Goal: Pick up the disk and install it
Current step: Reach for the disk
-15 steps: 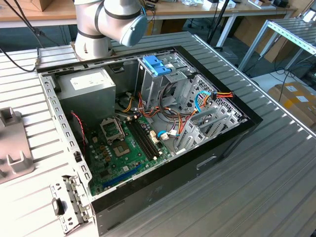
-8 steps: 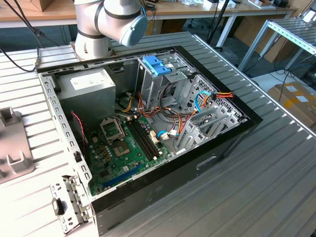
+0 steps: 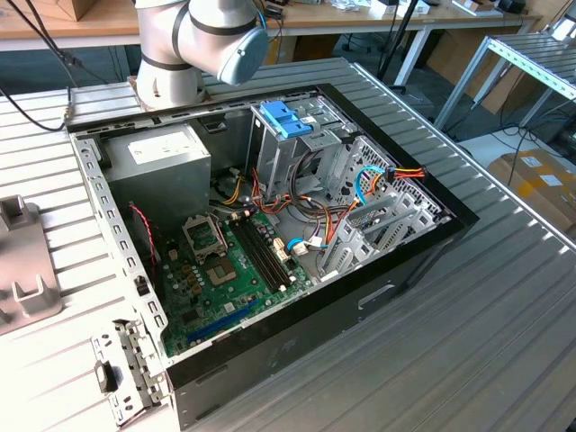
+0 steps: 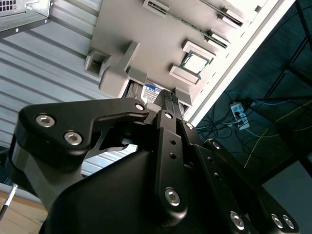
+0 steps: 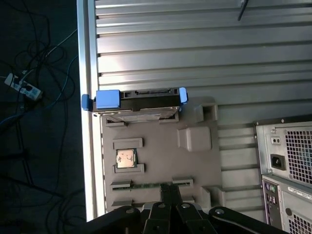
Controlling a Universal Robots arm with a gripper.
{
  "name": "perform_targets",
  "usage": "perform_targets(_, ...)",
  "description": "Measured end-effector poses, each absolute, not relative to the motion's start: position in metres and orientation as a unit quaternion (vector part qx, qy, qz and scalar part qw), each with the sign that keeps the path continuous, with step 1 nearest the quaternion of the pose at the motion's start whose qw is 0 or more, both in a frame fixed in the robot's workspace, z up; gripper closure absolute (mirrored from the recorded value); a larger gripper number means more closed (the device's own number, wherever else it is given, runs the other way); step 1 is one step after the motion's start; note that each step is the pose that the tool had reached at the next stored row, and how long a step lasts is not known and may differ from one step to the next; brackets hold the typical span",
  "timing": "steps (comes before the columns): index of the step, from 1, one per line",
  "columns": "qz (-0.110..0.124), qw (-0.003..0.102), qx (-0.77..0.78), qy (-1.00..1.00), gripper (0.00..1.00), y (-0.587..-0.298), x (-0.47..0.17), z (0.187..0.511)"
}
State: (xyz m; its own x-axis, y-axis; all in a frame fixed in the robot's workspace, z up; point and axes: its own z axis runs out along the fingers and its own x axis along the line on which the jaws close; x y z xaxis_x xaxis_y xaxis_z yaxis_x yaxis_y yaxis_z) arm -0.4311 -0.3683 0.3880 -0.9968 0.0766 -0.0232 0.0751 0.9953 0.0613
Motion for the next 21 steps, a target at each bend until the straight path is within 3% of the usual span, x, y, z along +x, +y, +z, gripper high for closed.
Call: perform_targets(21,0.030,0.013,0.038,0.999,0.89,-0.354,-0.431,0.385)
